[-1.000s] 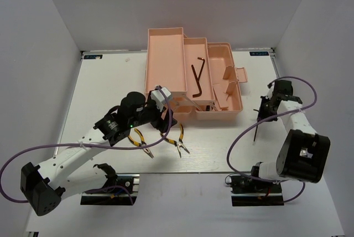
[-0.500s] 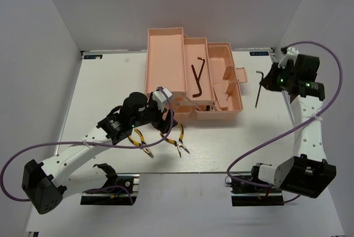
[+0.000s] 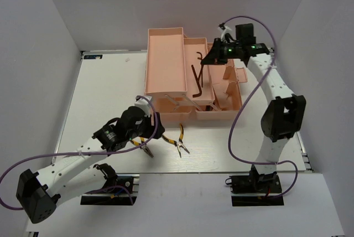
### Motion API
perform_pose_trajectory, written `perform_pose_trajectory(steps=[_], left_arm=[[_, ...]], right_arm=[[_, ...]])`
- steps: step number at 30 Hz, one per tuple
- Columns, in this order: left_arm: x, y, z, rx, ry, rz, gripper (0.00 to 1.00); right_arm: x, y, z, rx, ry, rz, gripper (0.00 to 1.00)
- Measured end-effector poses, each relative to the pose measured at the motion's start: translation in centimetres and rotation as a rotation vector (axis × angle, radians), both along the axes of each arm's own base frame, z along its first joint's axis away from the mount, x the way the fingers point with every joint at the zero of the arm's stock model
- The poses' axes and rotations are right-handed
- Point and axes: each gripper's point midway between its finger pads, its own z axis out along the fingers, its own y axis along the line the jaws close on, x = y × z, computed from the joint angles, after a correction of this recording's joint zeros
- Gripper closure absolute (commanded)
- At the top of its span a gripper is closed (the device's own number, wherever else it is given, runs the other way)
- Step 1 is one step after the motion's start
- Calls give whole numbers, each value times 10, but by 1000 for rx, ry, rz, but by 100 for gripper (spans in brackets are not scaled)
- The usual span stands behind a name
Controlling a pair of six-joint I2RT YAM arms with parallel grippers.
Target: Sort the tools into containers
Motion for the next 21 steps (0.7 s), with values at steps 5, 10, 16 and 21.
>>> perform_pose_trajectory(steps=[5, 10, 16, 21], left_arm=[[-4, 34, -33, 50, 105, 229, 18], [-6, 53, -58, 76, 162, 377, 17], [-11, 73, -90, 140, 246, 542, 17], [-15, 89, -95, 140, 282, 677, 22]], right_arm=[[10, 42, -18, -35, 18, 52, 100], [8, 42, -35, -102, 47, 29, 53], [-2, 27, -56, -165, 61, 30, 50], [-42, 1, -61, -220, 53, 14, 53]])
